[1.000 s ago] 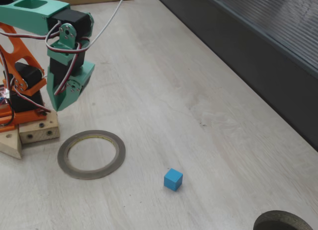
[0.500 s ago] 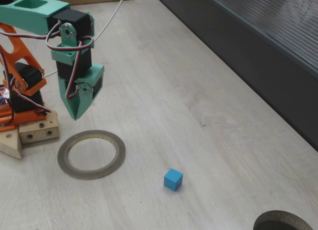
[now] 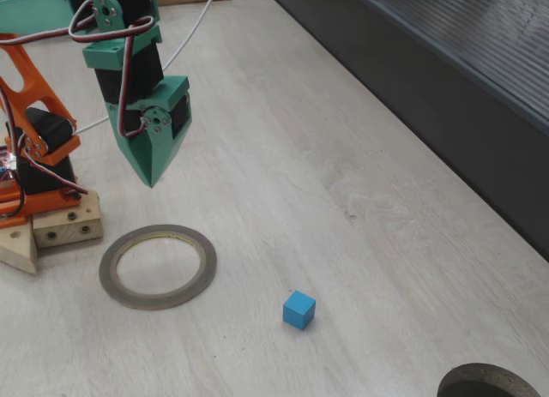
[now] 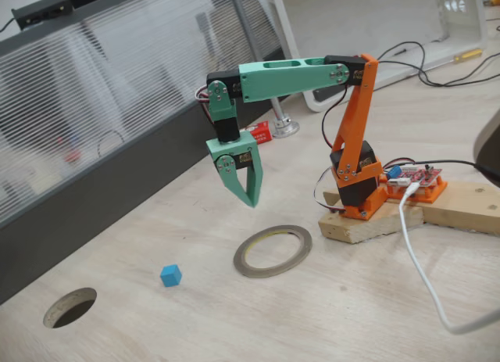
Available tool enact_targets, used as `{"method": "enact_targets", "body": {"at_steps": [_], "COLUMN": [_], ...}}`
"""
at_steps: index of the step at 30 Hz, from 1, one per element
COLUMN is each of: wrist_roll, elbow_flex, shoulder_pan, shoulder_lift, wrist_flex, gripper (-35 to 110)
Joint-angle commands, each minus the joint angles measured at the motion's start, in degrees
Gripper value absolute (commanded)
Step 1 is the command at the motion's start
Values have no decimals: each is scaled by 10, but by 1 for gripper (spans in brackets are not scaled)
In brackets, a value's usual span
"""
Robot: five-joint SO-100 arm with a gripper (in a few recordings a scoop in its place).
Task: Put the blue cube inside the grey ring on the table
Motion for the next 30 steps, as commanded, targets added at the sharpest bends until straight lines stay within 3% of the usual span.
{"method": "enact_targets", "body": {"at_steps": [1,20,30], "wrist_roll": [4,4,8], "elbow_flex": [-9,-11,-100], "shoulder_pan": [10,10,10], "shoulder_lift": [9,3,-160], "wrist_flex": [-18,-22,-24], "gripper": [0,0,0]}}
